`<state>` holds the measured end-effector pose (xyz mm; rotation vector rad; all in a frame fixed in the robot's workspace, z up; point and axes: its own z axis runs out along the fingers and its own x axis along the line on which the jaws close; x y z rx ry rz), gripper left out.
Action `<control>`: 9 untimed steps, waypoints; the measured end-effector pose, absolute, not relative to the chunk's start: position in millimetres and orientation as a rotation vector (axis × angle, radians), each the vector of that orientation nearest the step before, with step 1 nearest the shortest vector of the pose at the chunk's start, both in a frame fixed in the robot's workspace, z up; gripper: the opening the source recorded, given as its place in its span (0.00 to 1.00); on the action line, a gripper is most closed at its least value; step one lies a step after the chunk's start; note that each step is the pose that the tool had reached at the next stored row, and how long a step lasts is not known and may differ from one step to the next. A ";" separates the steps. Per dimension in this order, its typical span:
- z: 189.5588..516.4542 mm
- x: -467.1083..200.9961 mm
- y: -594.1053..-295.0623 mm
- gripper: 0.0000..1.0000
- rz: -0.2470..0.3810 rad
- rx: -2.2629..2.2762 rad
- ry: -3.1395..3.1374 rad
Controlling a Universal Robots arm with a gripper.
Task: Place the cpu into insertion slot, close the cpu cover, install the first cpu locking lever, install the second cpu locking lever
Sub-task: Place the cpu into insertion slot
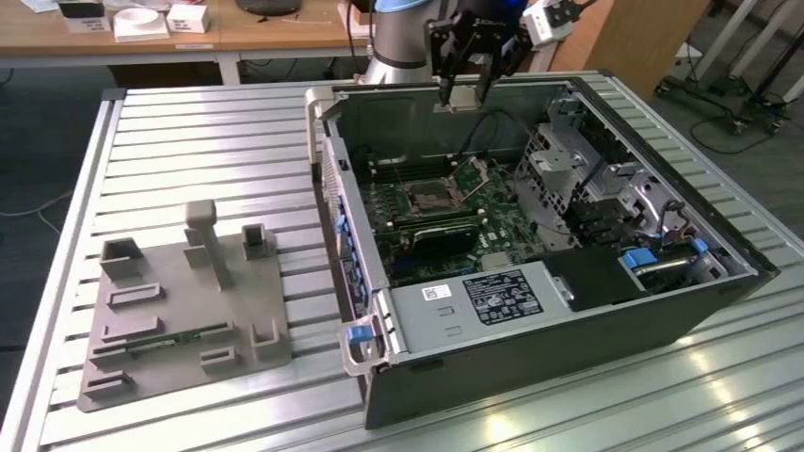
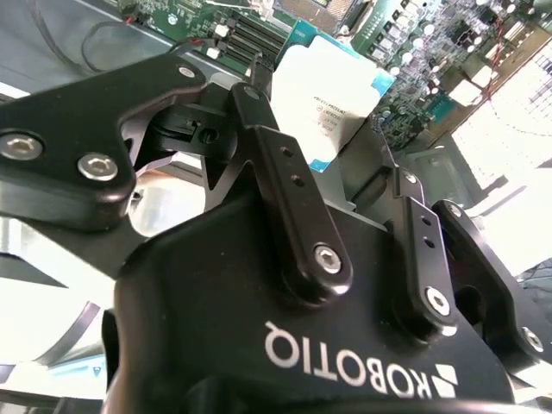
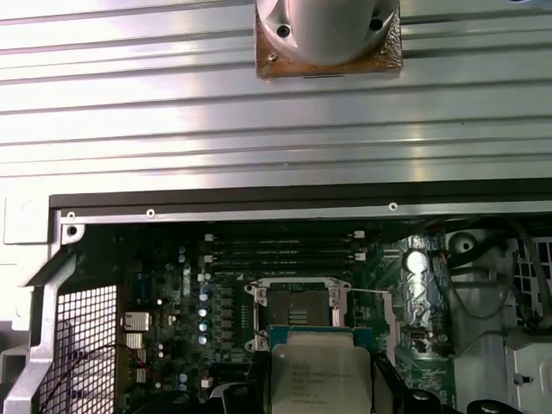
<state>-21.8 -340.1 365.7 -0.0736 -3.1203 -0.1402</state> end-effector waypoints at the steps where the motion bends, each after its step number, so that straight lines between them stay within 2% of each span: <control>1: 365.7 -21.8 -340.1 0.54 -0.140 -0.092 -3.120; 9: 365.4 -21.8 -340.1 0.54 -0.141 -0.153 -3.120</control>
